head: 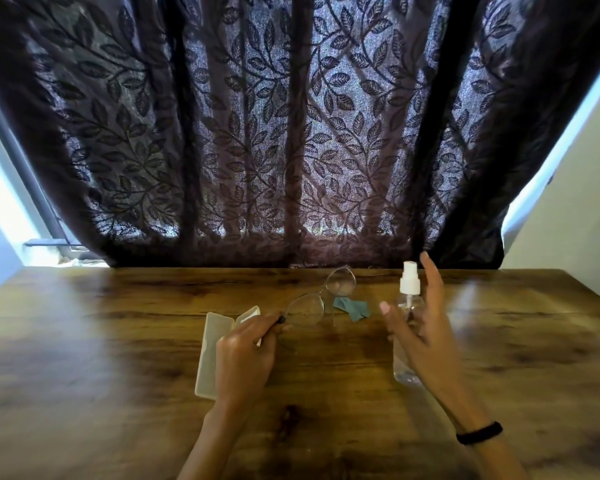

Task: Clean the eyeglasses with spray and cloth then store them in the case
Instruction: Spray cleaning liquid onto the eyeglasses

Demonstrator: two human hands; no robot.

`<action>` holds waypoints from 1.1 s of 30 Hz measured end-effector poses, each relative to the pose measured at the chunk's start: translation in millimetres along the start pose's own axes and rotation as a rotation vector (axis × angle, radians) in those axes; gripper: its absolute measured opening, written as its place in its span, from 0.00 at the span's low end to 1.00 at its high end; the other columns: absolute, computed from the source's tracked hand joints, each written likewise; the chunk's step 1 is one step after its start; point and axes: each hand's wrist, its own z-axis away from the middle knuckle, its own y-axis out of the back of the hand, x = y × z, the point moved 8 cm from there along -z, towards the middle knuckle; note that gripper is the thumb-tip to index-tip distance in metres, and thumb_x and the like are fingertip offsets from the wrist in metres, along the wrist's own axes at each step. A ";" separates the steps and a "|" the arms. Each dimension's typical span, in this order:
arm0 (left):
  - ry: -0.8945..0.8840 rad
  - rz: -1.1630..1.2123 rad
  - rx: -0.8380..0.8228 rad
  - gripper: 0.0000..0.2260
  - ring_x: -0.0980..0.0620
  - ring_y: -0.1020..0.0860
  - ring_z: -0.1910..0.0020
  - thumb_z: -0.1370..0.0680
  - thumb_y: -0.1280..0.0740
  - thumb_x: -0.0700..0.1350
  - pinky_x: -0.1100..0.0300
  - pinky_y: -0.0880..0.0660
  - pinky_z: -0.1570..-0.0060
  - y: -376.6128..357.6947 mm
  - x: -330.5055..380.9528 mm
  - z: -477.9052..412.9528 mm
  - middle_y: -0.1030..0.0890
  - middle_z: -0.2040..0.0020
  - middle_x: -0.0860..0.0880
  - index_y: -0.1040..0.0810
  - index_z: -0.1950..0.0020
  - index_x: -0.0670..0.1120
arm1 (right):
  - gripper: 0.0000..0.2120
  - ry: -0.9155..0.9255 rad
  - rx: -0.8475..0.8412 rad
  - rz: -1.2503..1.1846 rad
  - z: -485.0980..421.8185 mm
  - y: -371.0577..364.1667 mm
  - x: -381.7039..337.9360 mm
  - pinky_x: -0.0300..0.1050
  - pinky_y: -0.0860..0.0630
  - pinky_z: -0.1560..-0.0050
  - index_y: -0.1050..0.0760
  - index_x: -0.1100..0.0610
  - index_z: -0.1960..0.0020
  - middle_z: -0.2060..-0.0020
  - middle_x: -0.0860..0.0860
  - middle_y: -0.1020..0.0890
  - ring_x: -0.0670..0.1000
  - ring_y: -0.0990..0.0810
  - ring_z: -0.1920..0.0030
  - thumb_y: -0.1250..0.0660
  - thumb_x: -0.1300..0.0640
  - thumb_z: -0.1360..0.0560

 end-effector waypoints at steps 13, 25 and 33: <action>0.049 -0.018 0.017 0.10 0.53 0.17 0.60 0.32 0.28 0.37 0.57 0.21 0.60 -0.4 -5.8 0.6 0.15 0.58 0.46 0.18 0.51 0.41 | 0.23 -0.254 -0.025 -0.115 34.7 -11.6 60.5 0.58 0.21 0.49 0.38 0.42 0.46 0.47 0.52 0.25 0.52 0.23 0.48 0.32 0.43 0.36; 0.075 0.003 0.090 0.11 0.65 0.23 0.56 0.36 0.26 0.28 0.80 0.30 0.58 12.0 -3.4 -12.1 0.20 0.59 0.52 0.17 0.56 0.37 | 0.08 -0.204 -0.185 0.019 -40.1 4.6 37.0 0.43 0.26 0.43 0.24 0.50 0.46 0.48 0.51 0.21 0.49 0.23 0.45 0.38 0.53 0.25; 0.227 0.140 0.148 0.12 0.63 0.21 0.57 0.33 0.28 0.30 0.77 0.27 0.60 12.2 -16.9 -13.9 0.18 0.58 0.46 0.19 0.51 0.37 | 0.11 -0.325 -0.530 0.131 -67.3 -32.9 35.4 0.36 0.27 0.50 0.23 0.58 0.44 0.54 0.49 0.20 0.47 0.22 0.50 0.34 0.61 0.26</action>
